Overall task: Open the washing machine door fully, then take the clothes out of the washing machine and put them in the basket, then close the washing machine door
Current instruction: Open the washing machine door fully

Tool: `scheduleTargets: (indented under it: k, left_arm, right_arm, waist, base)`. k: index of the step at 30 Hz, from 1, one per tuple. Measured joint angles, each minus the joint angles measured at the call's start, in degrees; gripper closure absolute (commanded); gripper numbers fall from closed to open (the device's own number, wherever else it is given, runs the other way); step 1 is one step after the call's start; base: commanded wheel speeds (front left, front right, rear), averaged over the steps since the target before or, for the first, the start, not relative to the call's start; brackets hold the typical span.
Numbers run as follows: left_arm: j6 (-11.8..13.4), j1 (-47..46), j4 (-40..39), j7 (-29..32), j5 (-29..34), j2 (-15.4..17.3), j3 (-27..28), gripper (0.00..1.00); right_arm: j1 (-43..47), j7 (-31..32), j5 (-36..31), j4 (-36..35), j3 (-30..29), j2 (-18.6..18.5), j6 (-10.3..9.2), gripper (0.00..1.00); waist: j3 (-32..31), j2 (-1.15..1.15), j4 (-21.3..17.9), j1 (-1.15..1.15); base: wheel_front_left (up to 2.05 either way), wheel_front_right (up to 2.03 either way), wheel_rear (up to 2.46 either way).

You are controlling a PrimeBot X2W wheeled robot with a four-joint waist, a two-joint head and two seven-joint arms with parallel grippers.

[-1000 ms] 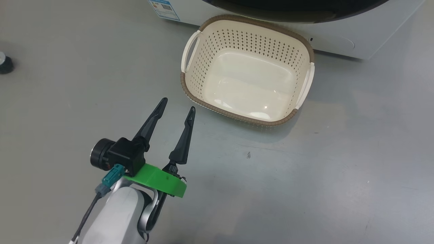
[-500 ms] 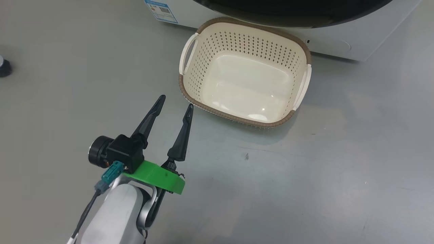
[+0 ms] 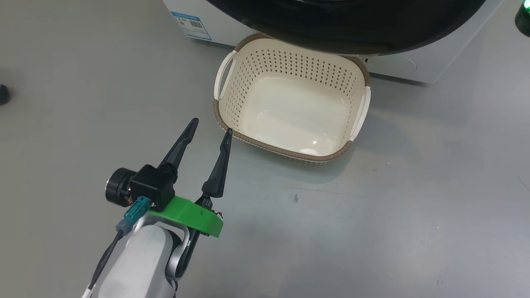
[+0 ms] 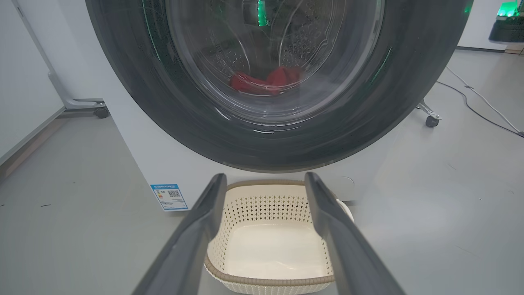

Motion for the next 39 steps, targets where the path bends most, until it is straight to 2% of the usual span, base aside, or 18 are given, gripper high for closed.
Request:
scheduleTargets:
  k: [13, 24, 39]
  left_arm:
    - [0.0, 0.4, 1.4, 0.0, 0.4, 0.0, 0.6, 0.0]
    - [0.0, 2.6, 2.6, 0.0, 0.4, -0.1, 0.6, 0.0]
    - [0.0, 4.8, 3.3, 0.0, 0.9, 0.0, 1.3, 0.0]
  right_arm:
    - [5.3, 4.4, 1.3, 1.5, 1.5, 1.4, 2.46, 1.0]
    - [10.1, 7.8, 1.9, 1.8, 3.0, 3.4, 5.45, 1.0]
    - [16.1, 10.6, 3.5, 1.5, 4.9, 7.3, 7.47, 1.0]
  waist:
    - [-3.4, 0.0, -1.5, 0.0]
    - [-6.7, 0.0, -2.1, 0.0]
    - [-11.3, 0.0, -2.8, 0.0]
  base:
    - [0.0, 0.0, 0.0]
    - [0.0, 0.0, 0.0]
    - [0.0, 0.0, 0.0]
